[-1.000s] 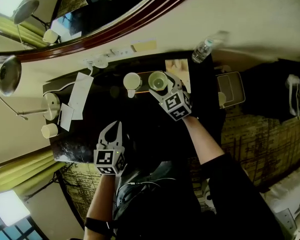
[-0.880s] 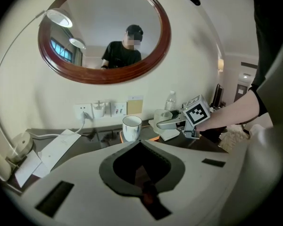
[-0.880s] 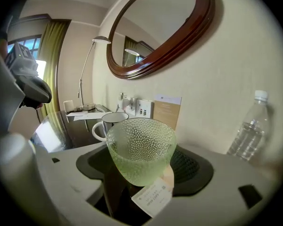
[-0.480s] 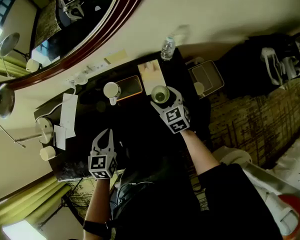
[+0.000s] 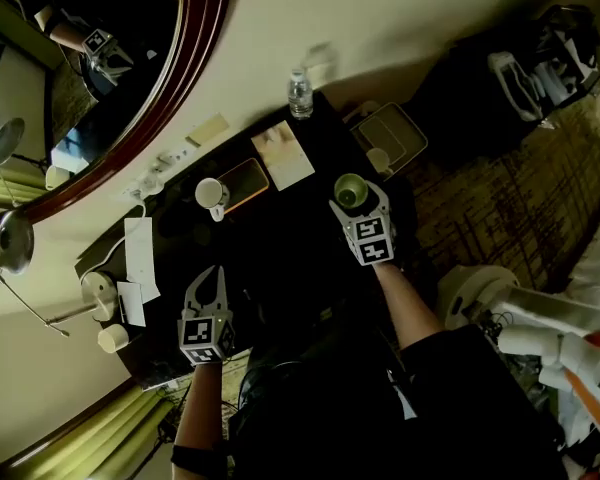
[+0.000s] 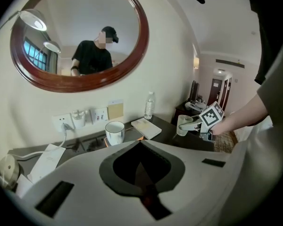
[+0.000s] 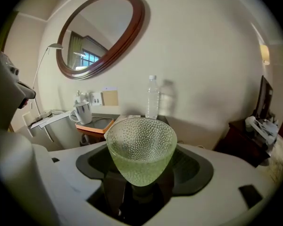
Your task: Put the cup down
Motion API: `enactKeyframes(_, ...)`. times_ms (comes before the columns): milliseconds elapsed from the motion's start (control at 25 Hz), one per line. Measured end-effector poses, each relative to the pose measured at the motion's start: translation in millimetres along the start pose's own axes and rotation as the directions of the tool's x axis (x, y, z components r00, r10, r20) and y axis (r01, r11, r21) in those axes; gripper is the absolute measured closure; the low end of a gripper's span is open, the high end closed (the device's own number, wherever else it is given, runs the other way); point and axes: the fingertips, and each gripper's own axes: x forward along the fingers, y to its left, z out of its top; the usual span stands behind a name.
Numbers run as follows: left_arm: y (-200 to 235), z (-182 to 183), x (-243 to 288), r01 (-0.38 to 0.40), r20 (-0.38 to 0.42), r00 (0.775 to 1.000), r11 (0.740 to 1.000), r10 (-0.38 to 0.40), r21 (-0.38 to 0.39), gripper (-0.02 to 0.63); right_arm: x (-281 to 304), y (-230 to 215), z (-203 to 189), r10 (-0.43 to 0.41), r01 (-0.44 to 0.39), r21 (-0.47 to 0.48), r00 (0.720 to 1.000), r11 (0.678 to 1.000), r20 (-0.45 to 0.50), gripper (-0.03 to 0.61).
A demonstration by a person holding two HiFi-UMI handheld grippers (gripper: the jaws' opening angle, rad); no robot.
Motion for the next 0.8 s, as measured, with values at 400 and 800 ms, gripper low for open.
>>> enactKeyframes(400, 2, 17, -11, 0.014, 0.013, 1.0, 1.0, -0.014, 0.022, 0.608, -13, -15, -41, -0.105, 0.108, 0.051, 0.993, 0.993, -0.045, 0.173)
enactKeyframes(800, 3, 19, -23, 0.022, 0.022, 0.999, 0.999, -0.023, 0.047, 0.608, -23, -15, -61, -0.139, 0.143, 0.066, 0.988, 0.988, -0.066, 0.143)
